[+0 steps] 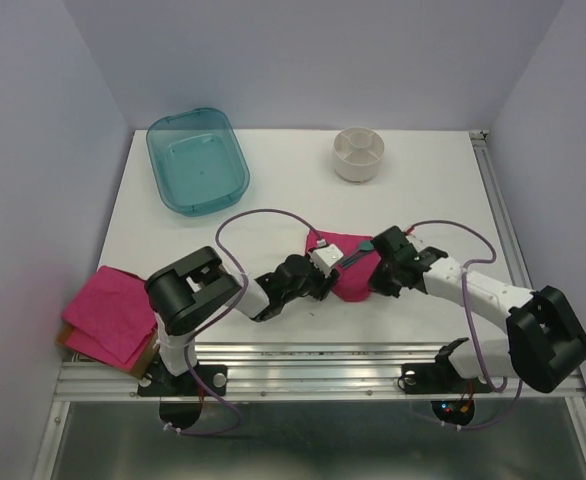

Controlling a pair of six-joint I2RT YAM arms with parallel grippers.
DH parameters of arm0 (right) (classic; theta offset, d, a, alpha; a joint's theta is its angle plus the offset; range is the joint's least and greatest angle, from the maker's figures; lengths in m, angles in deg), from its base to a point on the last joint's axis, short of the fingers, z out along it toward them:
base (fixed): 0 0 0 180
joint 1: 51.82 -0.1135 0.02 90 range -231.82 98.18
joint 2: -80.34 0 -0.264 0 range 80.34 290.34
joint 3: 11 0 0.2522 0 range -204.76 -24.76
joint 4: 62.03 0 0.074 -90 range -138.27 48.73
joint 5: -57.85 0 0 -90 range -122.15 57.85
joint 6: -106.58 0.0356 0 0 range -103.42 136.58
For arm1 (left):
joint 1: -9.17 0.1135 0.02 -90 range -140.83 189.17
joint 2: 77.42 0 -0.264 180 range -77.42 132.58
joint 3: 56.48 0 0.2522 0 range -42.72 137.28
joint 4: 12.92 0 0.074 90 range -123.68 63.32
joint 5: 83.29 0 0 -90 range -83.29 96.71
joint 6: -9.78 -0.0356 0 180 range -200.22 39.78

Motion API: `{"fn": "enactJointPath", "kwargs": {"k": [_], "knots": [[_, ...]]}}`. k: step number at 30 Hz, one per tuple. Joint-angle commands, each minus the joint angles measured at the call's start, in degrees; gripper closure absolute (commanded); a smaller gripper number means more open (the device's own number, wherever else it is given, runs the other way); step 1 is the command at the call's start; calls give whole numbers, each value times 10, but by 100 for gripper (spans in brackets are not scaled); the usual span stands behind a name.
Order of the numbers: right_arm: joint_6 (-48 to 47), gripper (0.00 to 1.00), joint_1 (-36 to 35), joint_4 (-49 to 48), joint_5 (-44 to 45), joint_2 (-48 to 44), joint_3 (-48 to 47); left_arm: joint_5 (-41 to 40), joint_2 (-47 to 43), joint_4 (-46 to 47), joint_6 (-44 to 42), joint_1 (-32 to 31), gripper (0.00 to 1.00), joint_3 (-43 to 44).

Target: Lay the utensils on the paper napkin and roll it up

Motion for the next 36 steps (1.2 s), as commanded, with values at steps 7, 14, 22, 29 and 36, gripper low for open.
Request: {"fn": "enactJointPath", "kwargs": {"k": [7,14,22,29,36], "knots": [[-69,99,3,-67,-49,18,-100,10,7,8,-4,0,43,18],[-89,99,3,-110,-85,49,-134,12,6,9,-4,0,43,18],[-110,99,12,-132,-96,66,-158,13,5,9,-5,-1,43,14],[-121,99,22,-170,-125,86,-163,16,1,12,-5,-1,44,10],[-139,99,25,-198,-139,104,-161,22,-7,12,-2,-1,44,9]]}}
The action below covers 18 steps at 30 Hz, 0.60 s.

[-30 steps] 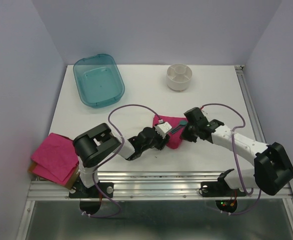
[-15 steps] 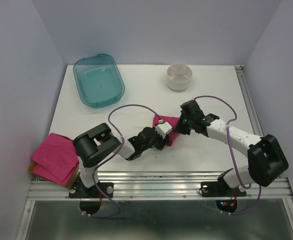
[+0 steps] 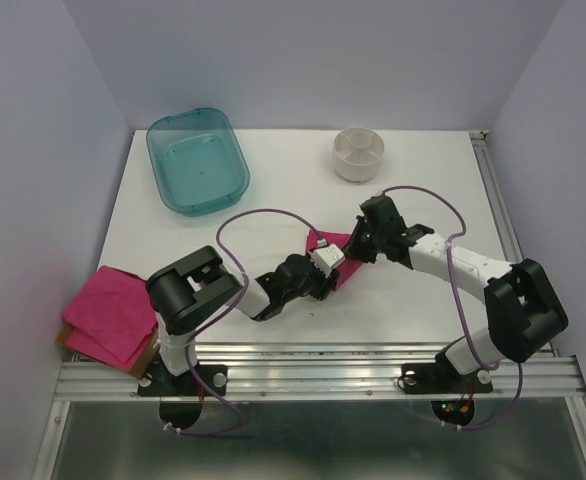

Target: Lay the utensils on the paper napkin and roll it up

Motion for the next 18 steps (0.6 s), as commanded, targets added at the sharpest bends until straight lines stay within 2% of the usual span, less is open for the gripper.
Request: {"fn": "enactJointPath", "kwargs": {"k": [1,13,15,18], "knots": [[-20,99,5,-51,-19,6,-29,14,-14,10,-2,-2,44,5],[-33,99,7,-52,-11,8,-25,-9,-51,-30,21,-2,44,17],[-37,99,8,-50,-9,10,-24,-43,-55,-31,26,-2,44,11],[-39,99,9,-51,-7,12,-19,-45,-71,-30,26,-1,44,4]]}}
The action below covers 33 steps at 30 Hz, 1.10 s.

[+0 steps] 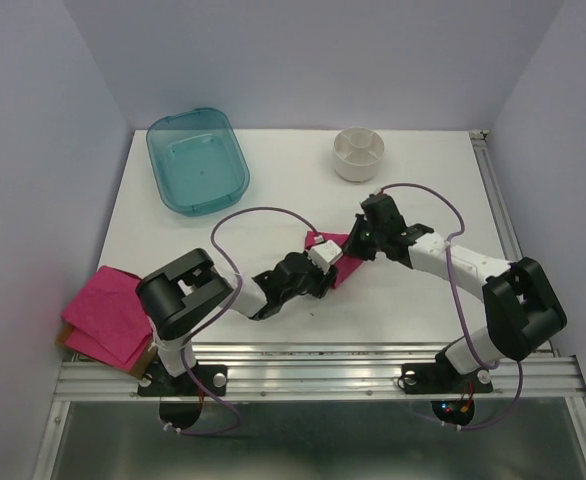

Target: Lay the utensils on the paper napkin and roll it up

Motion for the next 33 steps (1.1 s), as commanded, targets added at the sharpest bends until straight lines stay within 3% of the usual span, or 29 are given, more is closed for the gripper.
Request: {"fn": "enactJointPath", "kwargs": {"k": [1,12,16,21,33], "knots": [[-13,99,6,-24,7,1,-18,-23,-46,8,6,-1,44,3],[-16,99,6,-38,-5,15,-19,-37,-77,29,38,4,46,-26],[-17,98,6,-44,-13,29,-23,-66,-95,33,53,5,51,-43],[-15,98,6,-49,-17,40,-29,-107,-133,44,60,5,49,-72],[-19,97,6,-60,-21,75,-56,-48,-151,44,46,-14,47,-53]]}}
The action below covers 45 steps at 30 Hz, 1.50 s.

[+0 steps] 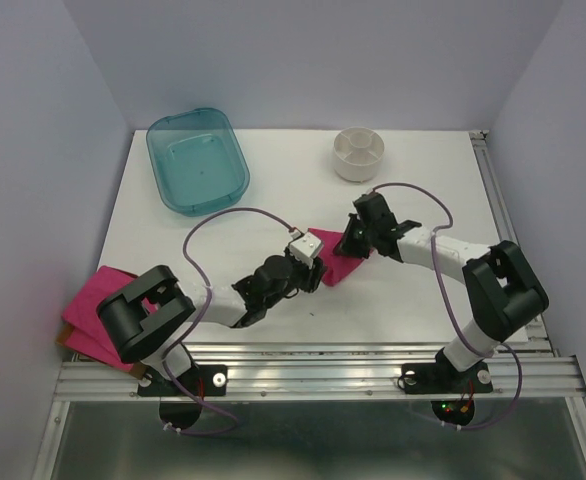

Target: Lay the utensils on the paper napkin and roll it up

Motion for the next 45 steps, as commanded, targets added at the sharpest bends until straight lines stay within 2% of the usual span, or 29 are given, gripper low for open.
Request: {"fn": "enactJointPath", "kwargs": {"k": [1,17,24,33,45], "knots": [[-9,97,3,-29,-6,10,-38,20,-12,26,-13,-18,47,19],[-12,97,3,-35,-13,34,-55,33,63,0,-8,-25,48,89],[-12,97,3,-36,-13,37,-56,6,99,-42,8,-18,57,120],[-8,96,4,-38,-10,44,-61,-3,97,-28,28,-4,66,92],[-4,94,6,-51,-12,64,-76,6,118,21,43,-1,69,54]]}}
